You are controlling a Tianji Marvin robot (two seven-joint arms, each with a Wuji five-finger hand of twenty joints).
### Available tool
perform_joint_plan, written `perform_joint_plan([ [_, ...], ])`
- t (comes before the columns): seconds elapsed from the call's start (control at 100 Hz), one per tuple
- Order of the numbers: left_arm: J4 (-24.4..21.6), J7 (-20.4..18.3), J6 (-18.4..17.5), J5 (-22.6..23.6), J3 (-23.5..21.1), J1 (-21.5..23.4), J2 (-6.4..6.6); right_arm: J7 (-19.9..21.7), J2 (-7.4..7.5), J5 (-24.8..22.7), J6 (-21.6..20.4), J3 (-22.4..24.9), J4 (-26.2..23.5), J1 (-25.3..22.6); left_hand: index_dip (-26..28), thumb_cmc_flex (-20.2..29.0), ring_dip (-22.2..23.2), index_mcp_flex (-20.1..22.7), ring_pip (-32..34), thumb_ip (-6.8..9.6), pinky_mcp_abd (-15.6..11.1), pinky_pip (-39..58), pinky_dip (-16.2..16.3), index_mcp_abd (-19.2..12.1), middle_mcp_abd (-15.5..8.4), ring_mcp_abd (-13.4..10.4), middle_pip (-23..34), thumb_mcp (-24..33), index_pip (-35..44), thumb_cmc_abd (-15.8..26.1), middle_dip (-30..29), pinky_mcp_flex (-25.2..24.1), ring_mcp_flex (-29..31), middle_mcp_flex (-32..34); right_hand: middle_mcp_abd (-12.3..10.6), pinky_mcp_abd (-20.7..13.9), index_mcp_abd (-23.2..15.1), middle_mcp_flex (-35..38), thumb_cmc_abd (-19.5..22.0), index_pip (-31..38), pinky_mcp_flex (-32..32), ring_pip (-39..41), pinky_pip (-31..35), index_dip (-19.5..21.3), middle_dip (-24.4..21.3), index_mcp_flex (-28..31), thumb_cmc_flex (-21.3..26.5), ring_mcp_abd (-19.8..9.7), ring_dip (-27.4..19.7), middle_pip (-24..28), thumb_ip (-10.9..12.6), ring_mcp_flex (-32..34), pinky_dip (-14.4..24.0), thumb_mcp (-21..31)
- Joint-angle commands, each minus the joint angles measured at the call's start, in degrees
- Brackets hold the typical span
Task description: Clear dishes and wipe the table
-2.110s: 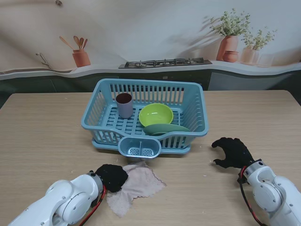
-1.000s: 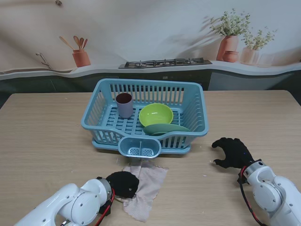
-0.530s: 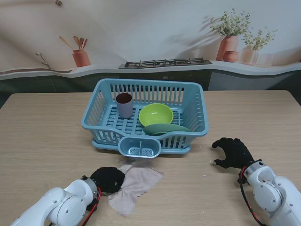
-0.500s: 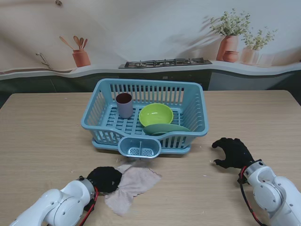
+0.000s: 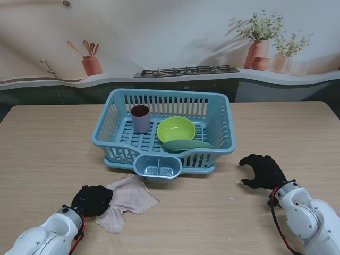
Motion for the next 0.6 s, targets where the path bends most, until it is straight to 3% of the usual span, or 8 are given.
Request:
perform_joint_plan([
  [0.0, -0.11, -2.42, 0.37, -0.92, 1.62, -0.93, 0.02, 0.44, -0.62, 0.91, -0.03, 0.16, -0.92, -0.48, -0.29, 4.35, -0.84, 3.02, 0.11, 2.29, 3.74, 1.99, -0.46, -1.14, 0.40, 0.45, -0.20, 5.98, 2.43, 0.09, -0.01, 0.89, 1.69, 1.59, 0.59, -1.36, 0.22, -0.31, 0.77, -0.18, 0.03, 0.14, 0.56, 0.70, -0.68, 0.21, 0.09, 0.25, -0.29, -0.68, 1.21, 0.43, 0.50, -0.46],
  [0.35, -1.29, -15.64, 8.60, -10.70, 14.21, -10.25, 1.49, 0.28, -1.58, 6.15, 0.85, 0.92, -2.63, -1.73, 0.73, 4.38, -0.85, 2.26, 0.22, 1.90, 3.74, 1.95, -0.73, -0.32, 0.71, 0.25, -0.04, 6.38, 2.71, 0.43, 0.60, 1.93, 2.16, 1.46, 0.72, -1.27, 0.25, 0.36, 0.57, -0.04, 0.73, 0.30, 0.87, 0.69, -0.68, 0.70, 0.49, 0.40, -0.23, -0.66, 1.10, 1.16, 0.27, -0.05],
  [0.59, 0.93, -17.46, 13.44, -15.69, 20.85, -16.17, 1.86, 0.60, -1.75, 7.50, 0.92, 0.97, -3.08, -2.04, 1.03, 4.61, -0.75, 2.26, 0.27, 1.96, 3.74, 1.94, -0.80, -0.08, 0.76, 0.28, 0.23, 6.62, 3.01, 0.15, 0.81, 1.70, 2.05, 1.56, 0.68, -1.49, 0.23, 0.40, 0.54, -0.07, 0.60, 0.27, 0.94, 0.64, -0.69, 0.75, 0.56, 0.41, -0.24, -0.74, 0.97, 1.23, 0.06, -0.05],
])
